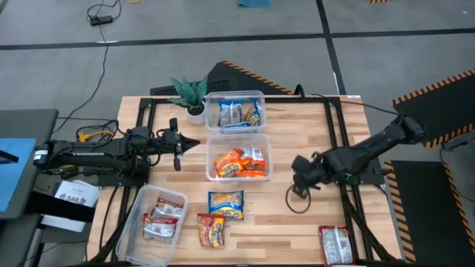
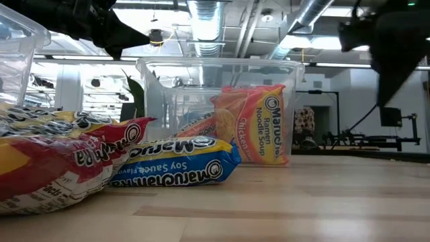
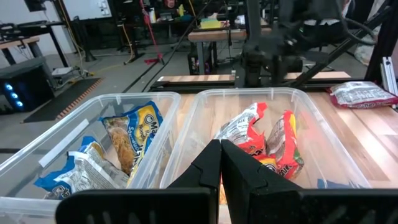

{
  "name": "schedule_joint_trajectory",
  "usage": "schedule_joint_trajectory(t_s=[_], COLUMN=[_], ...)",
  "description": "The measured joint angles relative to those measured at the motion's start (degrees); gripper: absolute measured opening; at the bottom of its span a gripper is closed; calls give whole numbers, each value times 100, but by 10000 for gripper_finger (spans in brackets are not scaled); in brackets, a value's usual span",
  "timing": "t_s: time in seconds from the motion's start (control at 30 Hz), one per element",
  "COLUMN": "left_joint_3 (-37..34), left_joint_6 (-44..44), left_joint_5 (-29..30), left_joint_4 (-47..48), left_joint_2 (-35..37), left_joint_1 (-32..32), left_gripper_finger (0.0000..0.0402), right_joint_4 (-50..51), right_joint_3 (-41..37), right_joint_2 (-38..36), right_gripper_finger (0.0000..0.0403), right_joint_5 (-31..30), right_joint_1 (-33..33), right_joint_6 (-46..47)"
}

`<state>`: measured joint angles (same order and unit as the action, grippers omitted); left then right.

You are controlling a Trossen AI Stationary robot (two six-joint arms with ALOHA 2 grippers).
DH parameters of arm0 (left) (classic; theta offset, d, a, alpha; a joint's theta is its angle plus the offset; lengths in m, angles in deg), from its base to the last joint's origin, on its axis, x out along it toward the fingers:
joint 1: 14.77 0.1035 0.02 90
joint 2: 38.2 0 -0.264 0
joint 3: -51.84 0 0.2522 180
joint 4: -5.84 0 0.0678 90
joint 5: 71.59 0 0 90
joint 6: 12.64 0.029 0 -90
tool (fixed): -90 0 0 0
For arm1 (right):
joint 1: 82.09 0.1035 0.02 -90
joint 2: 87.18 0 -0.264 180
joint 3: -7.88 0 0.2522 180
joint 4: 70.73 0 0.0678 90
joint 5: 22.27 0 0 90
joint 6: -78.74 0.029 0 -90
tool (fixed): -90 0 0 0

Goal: Sort Maruchan noodles
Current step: Put the blue noodle pack into the top transparent bin

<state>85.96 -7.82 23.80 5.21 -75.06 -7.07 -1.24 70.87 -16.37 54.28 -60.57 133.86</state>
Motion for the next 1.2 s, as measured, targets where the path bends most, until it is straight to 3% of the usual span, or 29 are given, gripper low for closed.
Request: schedule_joint_trajectory(t_s=[0.2, 0.4, 0.53, 0.63, 0.77, 0.93, 1.2], left_joint_3=[0, 0, 2, 4, 4, 6, 4], left_joint_6=[-9, -15, -15, -15, -53, -95, -111], left_joint_5=[0, 0, 0, 0, 0, 0, -1], left_joint_4=[-4, -12, -30, -32, -41, -54, -50], left_joint_2=[0, 1, 2, 0, 2, 0, 0], left_joint_1=[0, -2, 0, 0, -2, -1, -2], left_gripper_finger=[0, 0, 0, 0, 0, 0, 0], right_joint_4=[-2397, -5287, -6542, -6336, -4954, -3352, -2802], right_joint_3=[-690, -935, -563, 39, 1131, 2323, 3159], right_joint_2=[164, 596, 983, 1327, 1875, 2692, 3787], right_gripper_finger=[67, 132, 189, 222, 239, 239, 240], right_joint_5=[556, 623, 1115, 1224, 1180, 459, 293], right_joint_1=[482, 497, 500, 505, 532, 509, 297], right_joint_6=[309, -538, -1372, -2000, -3117, -4514, -5968])
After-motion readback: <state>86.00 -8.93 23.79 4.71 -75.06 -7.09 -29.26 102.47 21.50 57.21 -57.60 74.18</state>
